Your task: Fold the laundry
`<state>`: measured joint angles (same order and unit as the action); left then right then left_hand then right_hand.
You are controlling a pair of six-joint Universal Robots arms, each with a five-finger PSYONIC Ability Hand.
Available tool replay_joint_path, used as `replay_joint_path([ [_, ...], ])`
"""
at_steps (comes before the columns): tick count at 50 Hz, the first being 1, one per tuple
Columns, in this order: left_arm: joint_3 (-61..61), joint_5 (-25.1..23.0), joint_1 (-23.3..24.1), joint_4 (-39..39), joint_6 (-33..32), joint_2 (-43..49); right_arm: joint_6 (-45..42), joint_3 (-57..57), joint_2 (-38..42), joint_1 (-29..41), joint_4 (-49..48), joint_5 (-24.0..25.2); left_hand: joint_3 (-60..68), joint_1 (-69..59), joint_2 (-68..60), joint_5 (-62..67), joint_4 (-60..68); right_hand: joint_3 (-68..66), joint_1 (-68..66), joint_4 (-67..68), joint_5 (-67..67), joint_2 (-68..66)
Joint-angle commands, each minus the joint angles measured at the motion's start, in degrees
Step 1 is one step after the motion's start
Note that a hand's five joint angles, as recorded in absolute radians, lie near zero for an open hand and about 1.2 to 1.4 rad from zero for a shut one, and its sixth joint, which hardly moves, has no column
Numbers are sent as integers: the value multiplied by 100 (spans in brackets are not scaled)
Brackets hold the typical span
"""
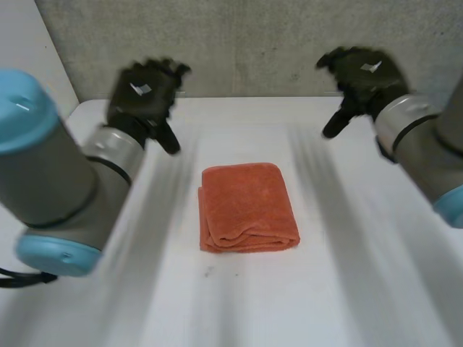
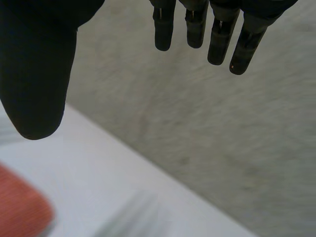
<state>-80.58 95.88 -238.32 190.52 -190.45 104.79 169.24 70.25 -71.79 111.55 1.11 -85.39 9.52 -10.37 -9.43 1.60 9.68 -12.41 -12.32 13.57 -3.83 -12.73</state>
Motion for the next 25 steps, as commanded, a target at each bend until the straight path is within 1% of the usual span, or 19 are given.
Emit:
replay_joint_path([
  [1, 33, -69, -609, -427, 52, -792, -5, 200, -652, -318, -5, -232, 48, 37, -57, -160, 32, 241, 232, -357, 383, 273],
  [5, 25, -149, -751, -604, 298, -837, -14, 366, -845, -468, -5, -127, 48, 37, -57, -160, 32, 241, 232, -357, 383, 273],
  [7, 33, -262, -803, -683, 718, -820, -14, 393, -846, -494, -5, -100, 48, 37, -57, -160, 32, 241, 232, -357, 383, 273],
  [8, 33, -263, -803, -683, 720, -819, -14, 428, -846, -494, -14, -92, 48, 37, -57, -160, 32, 241, 232, -357, 383, 273],
  [10, 42, -385, -821, -692, 1079, -802, -5, 464, -837, -494, -14, -74, 48, 37, -57, -160, 32, 241, 232, -357, 383, 273],
  [14, 34, -482, -821, -692, 1203, -802, -5, 507, -837, -477, -40, 14, 48, 37, -57, -160, 32, 241, 232, -357, 383, 273],
  [25, -63, -492, -803, -701, 1239, -811, -5, 551, -837, -433, -49, 23, 48, 37, -57, -160, 32, 241, 232, -357, 383, 273],
])
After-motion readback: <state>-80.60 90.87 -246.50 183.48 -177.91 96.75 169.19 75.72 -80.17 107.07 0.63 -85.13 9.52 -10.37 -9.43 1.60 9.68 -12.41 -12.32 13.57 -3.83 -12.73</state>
